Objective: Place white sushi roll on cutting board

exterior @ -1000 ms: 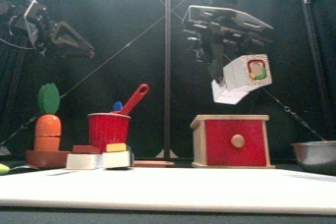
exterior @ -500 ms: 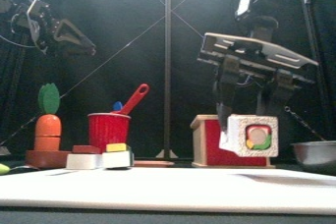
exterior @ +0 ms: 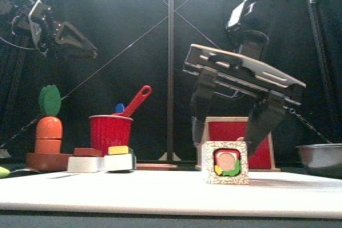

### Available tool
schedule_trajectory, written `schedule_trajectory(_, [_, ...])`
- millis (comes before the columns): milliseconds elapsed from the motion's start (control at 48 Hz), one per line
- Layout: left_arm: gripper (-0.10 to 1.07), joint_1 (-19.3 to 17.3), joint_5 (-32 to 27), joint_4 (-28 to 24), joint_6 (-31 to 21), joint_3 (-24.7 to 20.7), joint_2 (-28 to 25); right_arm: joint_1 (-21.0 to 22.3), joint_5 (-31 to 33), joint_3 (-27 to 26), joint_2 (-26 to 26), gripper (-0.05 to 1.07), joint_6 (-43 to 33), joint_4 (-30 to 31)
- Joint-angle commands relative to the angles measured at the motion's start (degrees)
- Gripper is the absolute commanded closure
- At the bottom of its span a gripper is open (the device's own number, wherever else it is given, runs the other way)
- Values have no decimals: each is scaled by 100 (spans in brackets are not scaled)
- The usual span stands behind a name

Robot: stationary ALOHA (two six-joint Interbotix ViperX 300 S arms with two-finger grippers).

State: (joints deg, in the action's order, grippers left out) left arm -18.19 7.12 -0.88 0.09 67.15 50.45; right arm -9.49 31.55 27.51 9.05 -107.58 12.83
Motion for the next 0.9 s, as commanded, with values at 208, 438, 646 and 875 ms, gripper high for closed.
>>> schedule_trajectory(208, [31, 18, 26, 9, -9, -105, -18, 26, 0, 132, -984, -2, 62, 923])
schedule_trajectory(438, [31, 149, 35, 70, -26, -264, -18, 281, -132, 703, -2109, -2, 1055, 1793])
schedule_trajectory(646, [31, 369, 70, 281, -18, -404, -26, 835, -132, 1072, -2997, -2, 3234, 1072])
schedule_trajectory(875, [31, 439, 246, 360, -26, -439, -114, 1635, 308, 1081, -3393, -2, 6592, -519])
